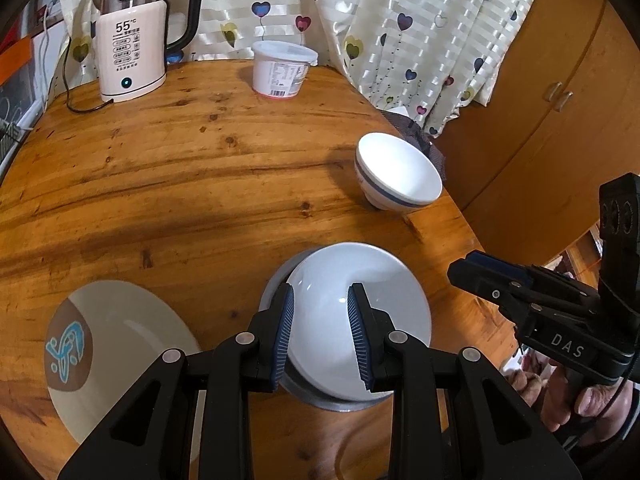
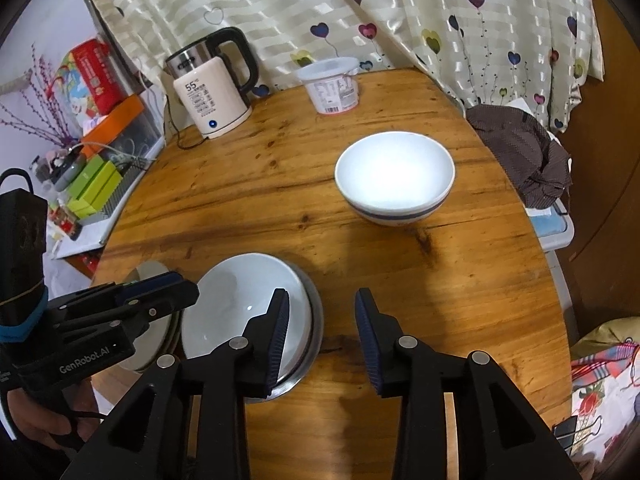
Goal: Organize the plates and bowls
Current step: 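Open the left tool to release the white bowl, then move the left tool toward the blue-rimmed white bowl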
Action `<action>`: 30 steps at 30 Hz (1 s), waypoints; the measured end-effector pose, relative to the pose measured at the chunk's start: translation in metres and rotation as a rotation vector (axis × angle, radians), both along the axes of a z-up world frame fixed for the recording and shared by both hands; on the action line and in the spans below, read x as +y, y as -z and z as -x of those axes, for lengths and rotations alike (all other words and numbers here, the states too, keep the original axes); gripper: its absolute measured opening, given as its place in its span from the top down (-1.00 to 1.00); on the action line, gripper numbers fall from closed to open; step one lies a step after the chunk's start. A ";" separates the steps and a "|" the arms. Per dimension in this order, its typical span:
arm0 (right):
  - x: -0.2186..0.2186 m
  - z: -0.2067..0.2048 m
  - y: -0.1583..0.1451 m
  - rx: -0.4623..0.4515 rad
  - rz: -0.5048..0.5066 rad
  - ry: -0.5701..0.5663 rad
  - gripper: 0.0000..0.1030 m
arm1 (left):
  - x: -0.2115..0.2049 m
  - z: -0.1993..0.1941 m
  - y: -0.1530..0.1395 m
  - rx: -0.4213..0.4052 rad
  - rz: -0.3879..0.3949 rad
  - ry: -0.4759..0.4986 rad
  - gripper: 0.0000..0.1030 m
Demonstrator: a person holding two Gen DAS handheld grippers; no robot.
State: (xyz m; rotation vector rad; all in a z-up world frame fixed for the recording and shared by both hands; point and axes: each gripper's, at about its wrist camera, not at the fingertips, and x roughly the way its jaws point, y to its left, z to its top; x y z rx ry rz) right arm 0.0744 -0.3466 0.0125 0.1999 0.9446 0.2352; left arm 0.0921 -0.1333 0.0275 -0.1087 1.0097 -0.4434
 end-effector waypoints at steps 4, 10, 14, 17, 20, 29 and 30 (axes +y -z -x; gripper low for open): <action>-0.003 -0.002 -0.002 -0.011 0.009 0.003 0.34 | -0.005 -0.004 -0.002 -0.004 -0.003 0.008 0.43; -0.009 -0.006 -0.003 -0.016 0.015 0.006 0.34 | -0.014 -0.011 -0.003 -0.002 -0.008 0.020 0.43; -0.013 -0.010 -0.003 -0.013 0.013 0.011 0.34 | -0.019 -0.016 -0.004 -0.001 -0.010 0.028 0.43; -0.017 -0.011 -0.002 -0.012 0.013 0.015 0.34 | -0.024 -0.019 -0.005 0.001 -0.008 0.036 0.43; -0.021 -0.015 -0.003 -0.011 0.013 0.018 0.34 | -0.027 -0.023 -0.006 0.004 -0.005 0.041 0.43; -0.034 -0.026 -0.005 -0.017 0.018 0.043 0.34 | -0.043 -0.037 -0.014 -0.002 -0.001 0.069 0.43; -0.036 -0.027 -0.005 -0.017 0.017 0.048 0.34 | -0.045 -0.039 -0.014 -0.002 -0.002 0.070 0.43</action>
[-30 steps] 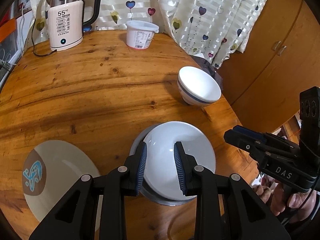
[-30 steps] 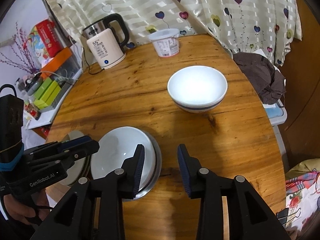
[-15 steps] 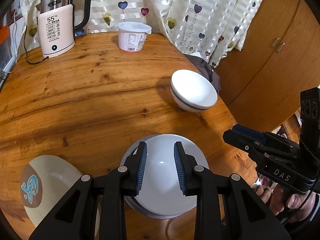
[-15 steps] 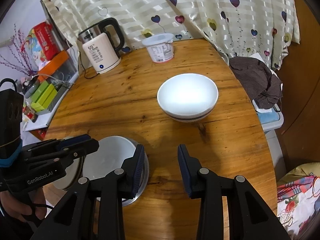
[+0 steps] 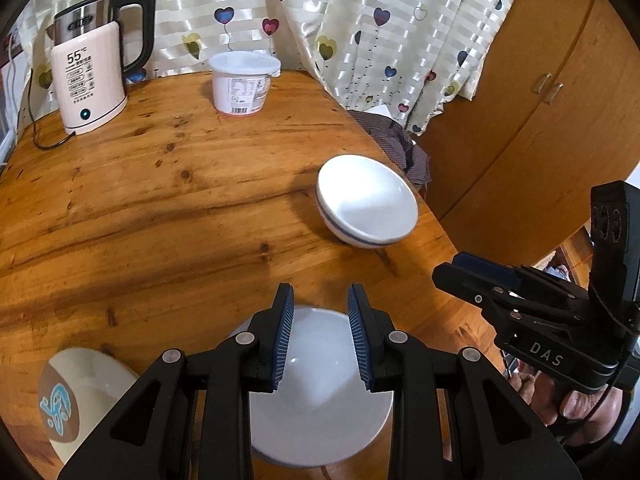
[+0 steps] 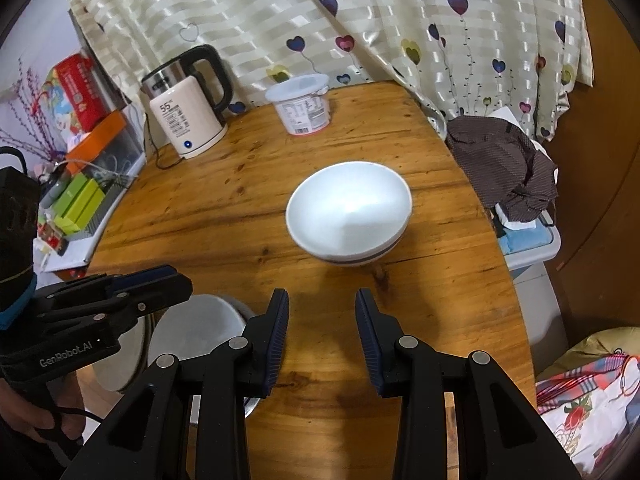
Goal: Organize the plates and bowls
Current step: 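Move the left tool toward the blue-rimmed white bowl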
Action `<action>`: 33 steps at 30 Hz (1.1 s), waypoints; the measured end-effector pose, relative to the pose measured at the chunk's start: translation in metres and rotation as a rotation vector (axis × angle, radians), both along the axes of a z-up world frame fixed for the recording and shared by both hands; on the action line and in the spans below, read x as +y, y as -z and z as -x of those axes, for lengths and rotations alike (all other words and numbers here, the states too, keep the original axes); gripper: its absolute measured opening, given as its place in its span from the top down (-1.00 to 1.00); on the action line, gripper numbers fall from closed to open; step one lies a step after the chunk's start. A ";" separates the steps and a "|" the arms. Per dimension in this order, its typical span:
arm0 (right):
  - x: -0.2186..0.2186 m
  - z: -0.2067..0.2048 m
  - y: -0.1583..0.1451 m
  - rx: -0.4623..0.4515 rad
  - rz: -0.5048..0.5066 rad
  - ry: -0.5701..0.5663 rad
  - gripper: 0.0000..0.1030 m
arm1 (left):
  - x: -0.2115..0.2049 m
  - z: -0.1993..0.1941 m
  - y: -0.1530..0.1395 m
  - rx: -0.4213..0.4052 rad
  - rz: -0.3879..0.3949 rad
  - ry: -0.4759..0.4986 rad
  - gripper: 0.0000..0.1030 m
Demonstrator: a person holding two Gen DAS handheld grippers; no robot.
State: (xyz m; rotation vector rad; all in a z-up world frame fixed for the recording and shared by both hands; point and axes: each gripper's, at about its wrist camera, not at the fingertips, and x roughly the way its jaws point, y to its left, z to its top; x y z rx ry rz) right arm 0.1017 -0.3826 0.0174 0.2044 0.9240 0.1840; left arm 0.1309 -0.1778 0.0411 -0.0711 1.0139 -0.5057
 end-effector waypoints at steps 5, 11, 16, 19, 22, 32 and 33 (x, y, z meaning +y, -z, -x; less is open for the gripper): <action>-0.008 -0.008 0.000 -0.001 0.001 0.017 0.34 | -0.007 -0.010 0.003 0.011 -0.006 0.004 0.43; -0.017 -0.017 0.002 0.003 -0.001 0.035 0.34 | -0.018 -0.023 0.003 0.011 -0.004 0.017 0.43; -0.022 -0.027 0.003 0.008 -0.003 0.044 0.34 | -0.024 -0.034 0.003 0.017 0.004 0.025 0.43; -0.024 -0.032 0.005 0.012 -0.006 0.051 0.34 | -0.027 -0.040 0.004 0.023 0.011 0.025 0.43; -0.027 -0.036 0.007 0.019 -0.013 0.059 0.34 | -0.028 -0.046 0.006 0.035 0.020 0.021 0.43; -0.031 -0.054 0.015 0.032 -0.015 0.070 0.34 | -0.040 -0.071 0.016 0.077 0.038 0.018 0.43; -0.032 -0.057 0.017 0.034 -0.016 0.073 0.34 | -0.042 -0.074 0.017 0.080 0.039 0.018 0.43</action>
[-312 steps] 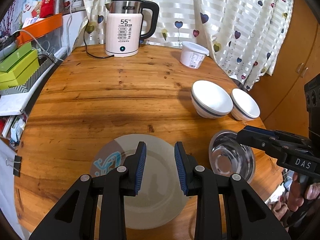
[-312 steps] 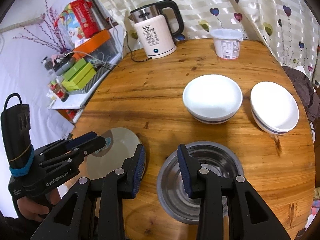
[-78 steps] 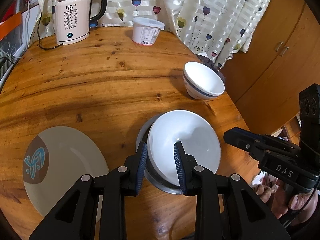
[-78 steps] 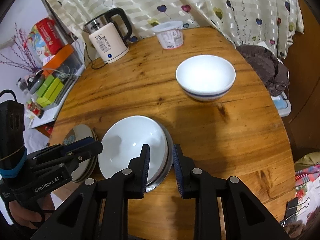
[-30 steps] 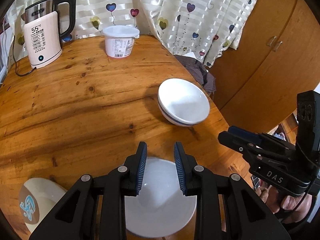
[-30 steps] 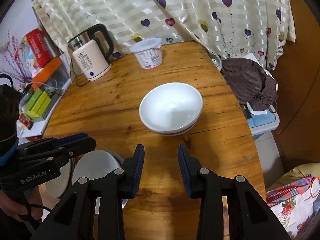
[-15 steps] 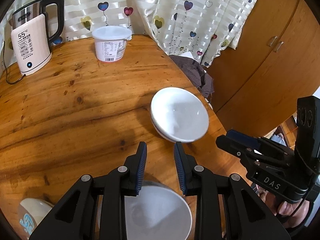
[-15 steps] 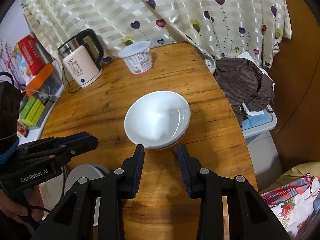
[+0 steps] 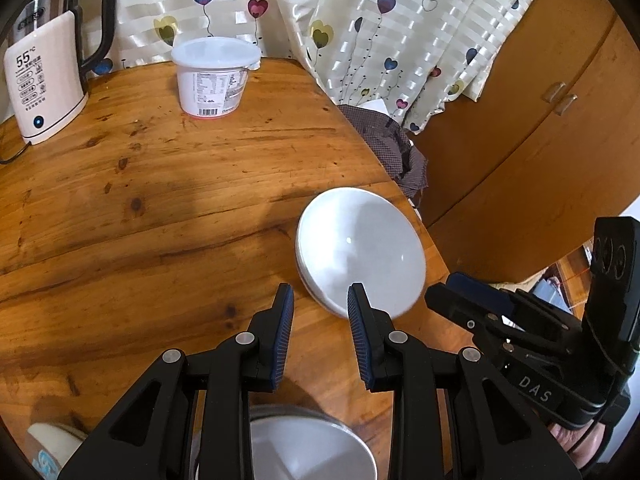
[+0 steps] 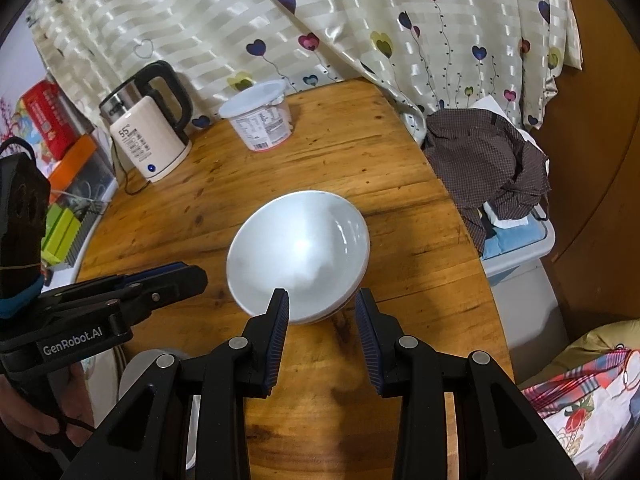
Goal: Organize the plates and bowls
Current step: 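Move the left tool toward the blue-rimmed white bowl, then close the left tool on the rim of the blue-rimmed white bowl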
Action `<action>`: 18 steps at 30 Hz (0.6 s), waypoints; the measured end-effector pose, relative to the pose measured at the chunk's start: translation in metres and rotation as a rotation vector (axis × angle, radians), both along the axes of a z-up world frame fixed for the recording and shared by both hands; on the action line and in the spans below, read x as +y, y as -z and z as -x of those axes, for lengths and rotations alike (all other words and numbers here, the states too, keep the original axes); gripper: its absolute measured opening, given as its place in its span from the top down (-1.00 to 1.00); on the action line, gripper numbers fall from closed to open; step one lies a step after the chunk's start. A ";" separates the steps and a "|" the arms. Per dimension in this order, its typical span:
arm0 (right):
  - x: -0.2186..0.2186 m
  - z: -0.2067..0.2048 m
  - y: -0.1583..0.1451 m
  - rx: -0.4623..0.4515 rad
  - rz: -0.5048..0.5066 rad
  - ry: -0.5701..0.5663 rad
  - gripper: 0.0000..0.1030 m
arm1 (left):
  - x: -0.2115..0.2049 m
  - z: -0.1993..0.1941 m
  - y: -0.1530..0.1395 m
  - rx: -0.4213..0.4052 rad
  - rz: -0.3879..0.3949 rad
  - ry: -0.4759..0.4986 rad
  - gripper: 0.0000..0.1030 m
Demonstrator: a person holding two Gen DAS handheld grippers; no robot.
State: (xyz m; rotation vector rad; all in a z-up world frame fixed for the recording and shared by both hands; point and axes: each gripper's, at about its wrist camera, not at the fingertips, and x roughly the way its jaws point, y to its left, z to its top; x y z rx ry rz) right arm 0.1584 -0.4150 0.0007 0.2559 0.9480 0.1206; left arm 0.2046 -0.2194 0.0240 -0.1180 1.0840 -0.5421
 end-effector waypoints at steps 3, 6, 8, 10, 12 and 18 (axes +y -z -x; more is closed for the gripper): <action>-0.003 -0.008 0.005 0.010 -0.005 0.009 0.34 | -0.004 -0.008 0.004 0.014 0.003 0.000 0.43; -0.006 -0.015 0.009 0.019 -0.003 0.016 0.34 | -0.009 -0.015 0.009 0.029 0.008 0.005 0.43; -0.007 -0.019 0.012 0.025 -0.001 0.018 0.34 | -0.009 -0.018 0.013 0.040 0.009 0.006 0.43; -0.008 -0.023 0.015 0.030 0.005 0.021 0.34 | -0.011 -0.021 0.017 0.051 0.011 0.007 0.43; -0.008 -0.026 0.018 0.035 0.007 0.024 0.34 | -0.012 -0.024 0.020 0.059 0.011 0.008 0.43; -0.010 -0.033 0.026 0.048 0.008 0.032 0.51 | -0.017 -0.031 0.025 0.072 0.006 0.011 0.43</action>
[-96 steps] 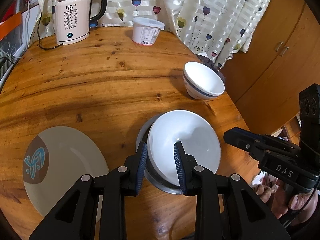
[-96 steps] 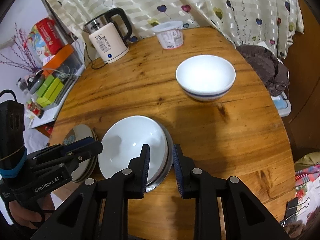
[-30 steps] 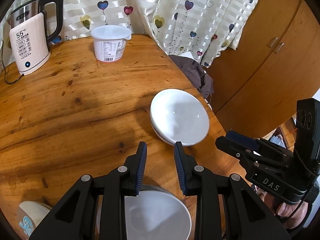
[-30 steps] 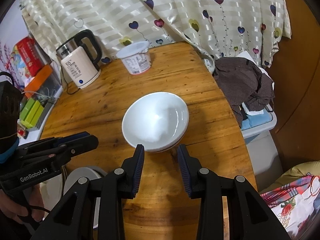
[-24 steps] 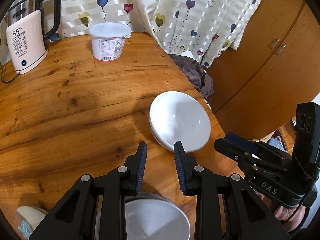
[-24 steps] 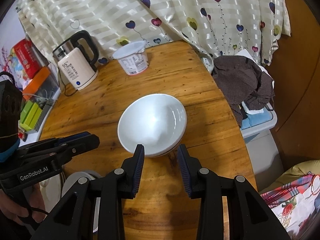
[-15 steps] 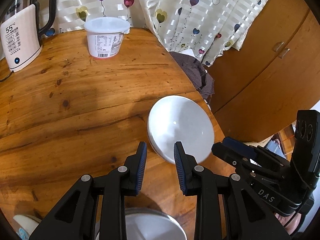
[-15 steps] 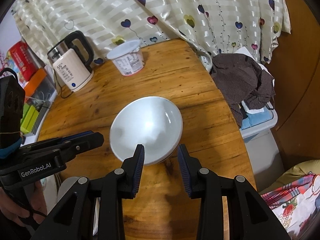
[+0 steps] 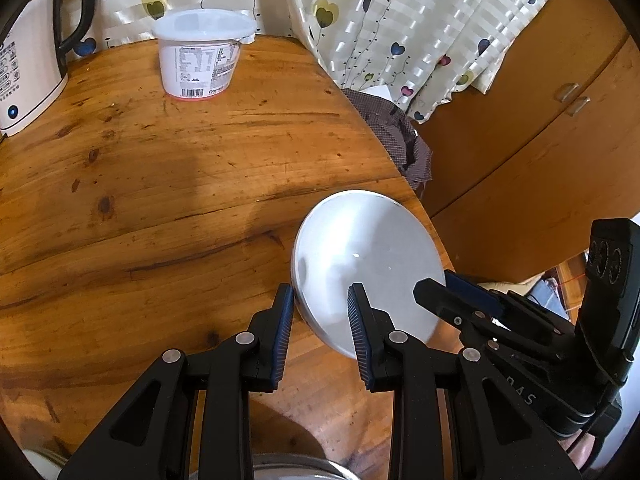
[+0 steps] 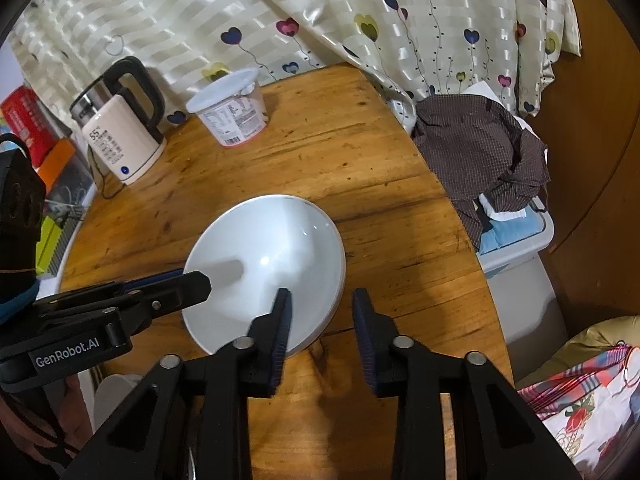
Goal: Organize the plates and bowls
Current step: 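Close the left tool on the rim of the blue-rimmed white bowl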
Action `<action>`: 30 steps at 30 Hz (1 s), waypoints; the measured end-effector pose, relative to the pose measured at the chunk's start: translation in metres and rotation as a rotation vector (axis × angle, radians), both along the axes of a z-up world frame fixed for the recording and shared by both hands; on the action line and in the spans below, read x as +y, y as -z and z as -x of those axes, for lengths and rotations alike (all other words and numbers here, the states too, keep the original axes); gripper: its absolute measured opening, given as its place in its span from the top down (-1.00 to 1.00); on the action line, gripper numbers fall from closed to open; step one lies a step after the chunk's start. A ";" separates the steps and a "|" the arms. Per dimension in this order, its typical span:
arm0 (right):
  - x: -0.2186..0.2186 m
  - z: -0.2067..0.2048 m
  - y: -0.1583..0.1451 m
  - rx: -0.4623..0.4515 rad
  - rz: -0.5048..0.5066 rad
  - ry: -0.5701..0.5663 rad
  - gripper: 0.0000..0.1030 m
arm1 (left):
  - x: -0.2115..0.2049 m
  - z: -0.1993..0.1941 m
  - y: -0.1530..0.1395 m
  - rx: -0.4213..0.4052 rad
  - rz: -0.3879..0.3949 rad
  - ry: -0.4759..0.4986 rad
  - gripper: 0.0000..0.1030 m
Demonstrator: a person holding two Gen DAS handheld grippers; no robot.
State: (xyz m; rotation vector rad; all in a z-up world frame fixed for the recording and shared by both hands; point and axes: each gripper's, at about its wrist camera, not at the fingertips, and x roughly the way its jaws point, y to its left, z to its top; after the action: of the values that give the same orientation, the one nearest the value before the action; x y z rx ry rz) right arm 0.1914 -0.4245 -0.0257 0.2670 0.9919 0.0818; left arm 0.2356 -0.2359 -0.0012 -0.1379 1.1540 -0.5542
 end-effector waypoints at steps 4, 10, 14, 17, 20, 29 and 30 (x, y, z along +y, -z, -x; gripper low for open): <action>0.000 -0.004 0.004 0.006 0.004 -0.004 0.59 | 0.000 -0.003 0.004 0.014 0.003 -0.001 0.43; 0.000 -0.006 0.006 0.007 0.006 -0.004 0.64 | -0.002 -0.003 0.007 0.015 -0.001 0.002 0.43; 0.000 -0.005 0.005 0.007 0.001 -0.004 0.65 | -0.002 -0.003 0.007 0.014 -0.004 0.000 0.43; 0.001 -0.004 0.003 -0.002 0.003 -0.008 0.65 | -0.001 -0.001 0.005 0.008 -0.001 -0.003 0.43; 0.003 -0.001 -0.003 -0.016 0.005 -0.013 0.65 | 0.001 0.002 0.002 0.000 0.000 -0.006 0.43; 0.011 0.010 -0.022 -0.060 0.014 -0.026 0.65 | 0.007 0.011 -0.007 -0.017 -0.001 -0.014 0.43; 0.011 0.011 -0.023 -0.063 0.015 -0.027 0.65 | 0.007 0.012 -0.008 -0.020 -0.003 -0.014 0.44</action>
State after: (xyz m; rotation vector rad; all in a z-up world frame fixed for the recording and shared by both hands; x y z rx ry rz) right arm 0.1801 -0.4131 -0.0029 0.2363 0.9334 0.1069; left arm 0.2232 -0.2285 0.0069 -0.1380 1.1335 -0.5404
